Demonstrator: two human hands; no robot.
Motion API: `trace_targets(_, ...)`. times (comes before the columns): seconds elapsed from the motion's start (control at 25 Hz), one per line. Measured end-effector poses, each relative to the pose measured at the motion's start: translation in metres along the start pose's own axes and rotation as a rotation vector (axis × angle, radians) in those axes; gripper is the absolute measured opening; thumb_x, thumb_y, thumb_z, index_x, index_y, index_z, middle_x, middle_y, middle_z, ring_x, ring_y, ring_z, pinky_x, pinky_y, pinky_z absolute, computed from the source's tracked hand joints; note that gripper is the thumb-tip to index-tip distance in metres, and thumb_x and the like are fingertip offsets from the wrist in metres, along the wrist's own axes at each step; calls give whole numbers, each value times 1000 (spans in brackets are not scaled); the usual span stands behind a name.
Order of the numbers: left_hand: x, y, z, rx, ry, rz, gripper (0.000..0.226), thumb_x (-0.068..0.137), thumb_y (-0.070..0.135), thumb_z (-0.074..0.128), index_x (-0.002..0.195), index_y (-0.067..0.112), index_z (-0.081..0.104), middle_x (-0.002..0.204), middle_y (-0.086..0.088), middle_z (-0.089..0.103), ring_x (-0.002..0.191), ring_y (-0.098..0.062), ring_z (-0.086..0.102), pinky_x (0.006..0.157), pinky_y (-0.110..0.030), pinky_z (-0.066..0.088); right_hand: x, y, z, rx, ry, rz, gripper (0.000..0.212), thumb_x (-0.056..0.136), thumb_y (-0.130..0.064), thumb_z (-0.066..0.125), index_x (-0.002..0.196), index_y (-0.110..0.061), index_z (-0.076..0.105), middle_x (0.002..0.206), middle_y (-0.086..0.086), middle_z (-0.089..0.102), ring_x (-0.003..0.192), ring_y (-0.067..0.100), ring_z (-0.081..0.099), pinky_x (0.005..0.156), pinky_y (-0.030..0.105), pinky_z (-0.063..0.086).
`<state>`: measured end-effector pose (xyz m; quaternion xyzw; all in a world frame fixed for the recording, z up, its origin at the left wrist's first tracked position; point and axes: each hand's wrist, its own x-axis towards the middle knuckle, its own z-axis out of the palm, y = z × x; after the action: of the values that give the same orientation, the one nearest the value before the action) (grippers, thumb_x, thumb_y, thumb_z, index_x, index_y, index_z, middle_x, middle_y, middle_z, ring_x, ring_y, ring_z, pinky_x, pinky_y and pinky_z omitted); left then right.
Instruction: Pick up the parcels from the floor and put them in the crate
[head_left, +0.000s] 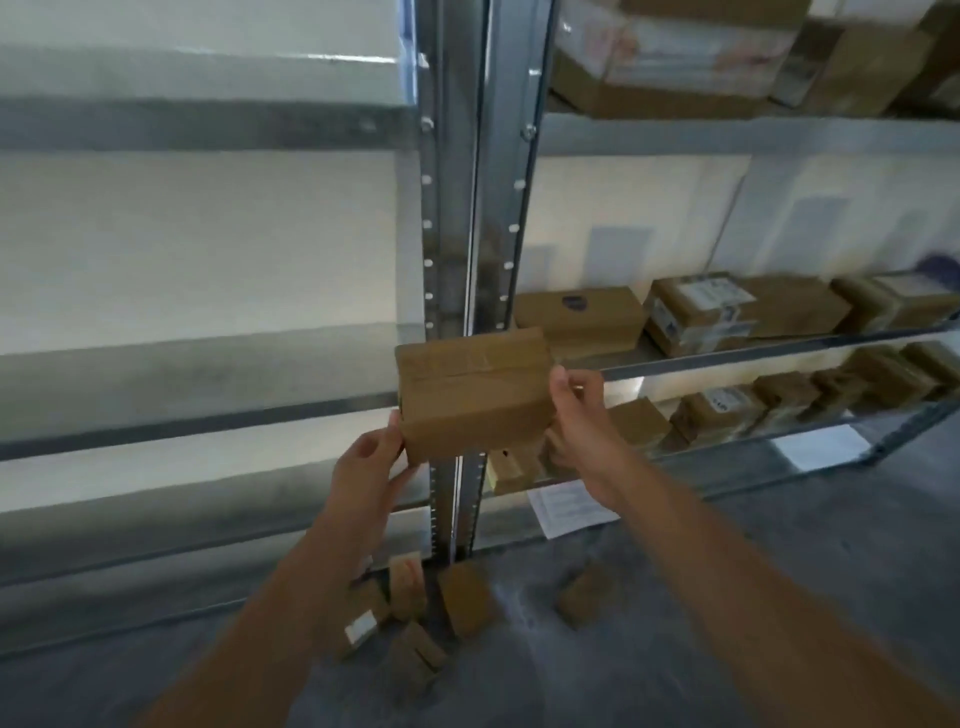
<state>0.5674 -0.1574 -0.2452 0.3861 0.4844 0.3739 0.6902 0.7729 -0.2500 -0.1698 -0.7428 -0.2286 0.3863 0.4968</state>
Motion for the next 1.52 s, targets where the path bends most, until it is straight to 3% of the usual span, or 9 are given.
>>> trace_targets(0.2,-61,17,-40,167,-89,55,61,68,67,68,115,29,61,120,3,67,120,-18,57,111,-45,40,-36,-23,6,29,-176,-138,2,100,-48,43,102,-48,44,118,-10,51,111,17,53,99,56,47)
trace_targets(0.4,-100,20,-68,225,-94,220,72,57,57,87,120,44,54,122,19,64,112,-3,63,88,-27,56,-58,-30,25,260,-302,-158,21,104,-22,43,122,-34,45,131,-1,49,117,23,56,94,54,54)
trace_targets(0.6,-134,22,-87,138,-71,328,82,59,27,96,121,47,47,125,21,61,115,-7,62,81,-27,57,-80,-41,63,244,-397,-132,52,98,-50,40,147,-43,24,152,-2,34,140,28,36,109,60,38)
trace_targets(0.96,-192,63,-200,75,141,486,64,65,25,91,115,37,52,122,10,64,113,-15,64,80,-30,58,-132,-85,215,117,-682,-270,41,103,-48,36,143,-38,41,148,-1,41,134,20,44,114,48,36)
trace_targets(1.04,-204,71,-238,70,193,484,69,65,19,91,119,26,49,121,5,66,111,-17,66,78,-32,58,-156,-88,257,42,-708,-305,43,103,-47,37,145,-35,38,144,-4,43,129,14,49,108,42,44)
trace_targets(1.2,-232,71,-327,47,334,458,73,62,-2,88,117,11,43,115,-5,71,105,-22,68,76,-34,58,-214,-71,353,-75,-772,-339,20,106,-30,39,124,-25,44,114,-7,59,78,-11,64,59,8,49)
trace_targets(1.28,-249,68,-371,22,394,457,76,62,-5,87,120,15,43,119,-9,69,107,-24,67,77,-34,58,-243,-60,397,-158,-850,-389,22,107,-28,36,126,-26,47,121,-4,60,93,-5,64,74,12,52)
trace_targets(1.36,-269,72,-405,13,391,433,83,69,-5,83,132,25,39,129,-2,65,116,-21,63,86,-32,55,-266,-49,432,-194,-929,-391,33,108,-30,34,136,-25,48,131,-1,60,115,11,60,100,33,49)
trace_targets(1.52,-311,65,-483,-31,436,387,59,91,26,62,143,35,35,141,14,53,124,-2,55,93,-21,50,-320,-27,503,-211,-1105,-280,42,108,-32,28,144,-23,47,134,5,61,124,22,57,110,48,40)
